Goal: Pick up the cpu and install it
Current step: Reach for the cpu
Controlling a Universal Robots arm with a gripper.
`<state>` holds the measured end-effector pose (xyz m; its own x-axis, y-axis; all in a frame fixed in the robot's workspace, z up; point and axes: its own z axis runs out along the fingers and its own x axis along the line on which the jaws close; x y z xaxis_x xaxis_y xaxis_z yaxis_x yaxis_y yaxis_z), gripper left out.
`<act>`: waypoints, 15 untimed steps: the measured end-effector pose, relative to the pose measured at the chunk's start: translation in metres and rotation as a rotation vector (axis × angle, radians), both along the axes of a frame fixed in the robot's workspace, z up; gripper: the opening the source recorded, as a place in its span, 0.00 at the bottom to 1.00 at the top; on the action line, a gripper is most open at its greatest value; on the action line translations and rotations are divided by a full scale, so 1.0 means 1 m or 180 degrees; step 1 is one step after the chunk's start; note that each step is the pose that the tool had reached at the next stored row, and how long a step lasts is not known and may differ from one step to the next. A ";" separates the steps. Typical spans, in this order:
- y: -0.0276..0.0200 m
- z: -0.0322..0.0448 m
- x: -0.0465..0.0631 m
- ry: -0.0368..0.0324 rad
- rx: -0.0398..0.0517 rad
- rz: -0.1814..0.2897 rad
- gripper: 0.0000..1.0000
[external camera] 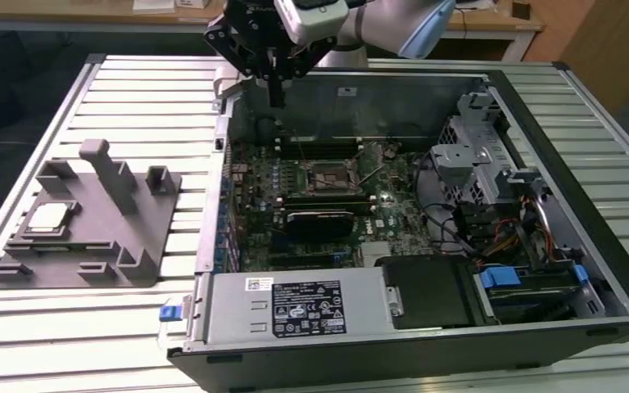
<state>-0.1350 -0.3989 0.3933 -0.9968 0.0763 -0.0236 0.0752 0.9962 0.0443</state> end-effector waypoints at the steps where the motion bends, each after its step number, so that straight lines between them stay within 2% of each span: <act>1: 0.0000 0.0000 -0.002 0.0000 0.0000 0.0000 0.11; 15: 0.0000 0.0000 -0.025 -0.0001 0.0000 0.0001 0.11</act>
<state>-0.1604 -0.3990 0.3933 -0.9968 0.0761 -0.0239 0.0750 0.9962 0.0444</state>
